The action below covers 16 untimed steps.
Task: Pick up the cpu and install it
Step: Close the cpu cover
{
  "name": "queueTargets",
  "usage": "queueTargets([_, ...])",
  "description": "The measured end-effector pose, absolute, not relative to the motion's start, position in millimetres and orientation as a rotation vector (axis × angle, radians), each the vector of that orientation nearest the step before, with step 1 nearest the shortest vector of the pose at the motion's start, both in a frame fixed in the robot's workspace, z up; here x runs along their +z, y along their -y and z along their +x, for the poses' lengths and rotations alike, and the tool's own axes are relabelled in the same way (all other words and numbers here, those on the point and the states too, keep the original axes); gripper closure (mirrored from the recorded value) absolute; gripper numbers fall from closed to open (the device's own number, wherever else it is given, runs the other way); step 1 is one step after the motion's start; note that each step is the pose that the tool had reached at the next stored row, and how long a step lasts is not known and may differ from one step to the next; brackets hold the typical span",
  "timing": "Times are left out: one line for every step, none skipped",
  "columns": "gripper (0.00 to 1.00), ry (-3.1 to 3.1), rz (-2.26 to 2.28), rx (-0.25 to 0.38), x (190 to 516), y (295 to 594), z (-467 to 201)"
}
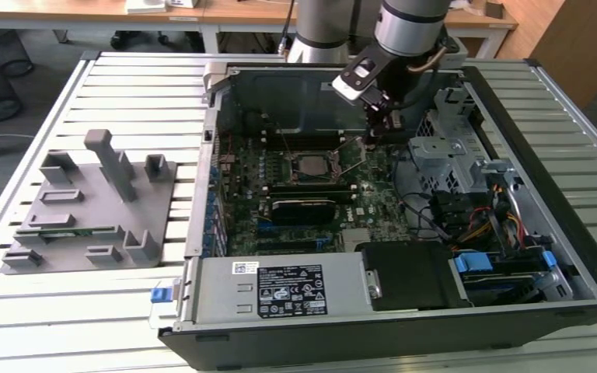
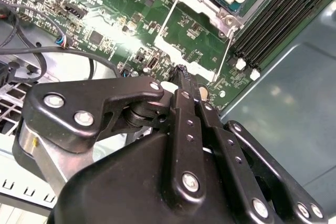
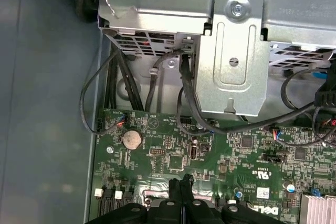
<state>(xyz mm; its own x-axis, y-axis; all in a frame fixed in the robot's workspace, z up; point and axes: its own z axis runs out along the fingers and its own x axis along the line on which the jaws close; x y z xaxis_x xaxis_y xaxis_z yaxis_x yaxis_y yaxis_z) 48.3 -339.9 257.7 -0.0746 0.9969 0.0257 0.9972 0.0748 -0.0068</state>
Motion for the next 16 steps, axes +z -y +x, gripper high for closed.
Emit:
queueTargets([0.89, 2.286, -2.121, -0.019, 257, 340, 49])
queueTargets([0.89, 2.286, -2.121, -0.019, 257, 339, 50])
queueTargets([0.89, 2.286, -2.121, -0.019, 257, 339, 51])
queueTargets([0.89, 2.286, -2.121, -0.019, 256, 339, 52])
queueTargets([0.89, 2.286, -2.121, -0.019, 256, 338, 53])
queueTargets([0.89, 2.286, -2.121, -0.019, 256, 338, 54])
queueTargets([0.89, 2.286, -2.121, -0.019, 255, 337, 55])
queueTargets([0.89, 2.286, -2.121, -0.019, 255, 337, 56])
queueTargets([0.89, 2.286, -2.121, -0.02, 254, 336, 57])
queueTargets([0.89, 2.286, -2.121, -0.02, 254, 336, 58])
queueTargets([0.89, 2.285, -2.121, -0.02, 253, 335, 58])
queueTargets([0.89, 2.286, -2.121, -0.019, 253, 335, 59])
queueTargets([0.89, 2.286, -2.121, -0.019, 252, 335, 59])
queueTargets([0.89, 2.286, -2.121, -0.019, 251, 334, 60])
queueTargets([0.89, 2.286, -2.121, -0.019, 250, 334, 60])
queueTargets([0.89, 2.285, -2.121, -0.019, 249, 333, 60])
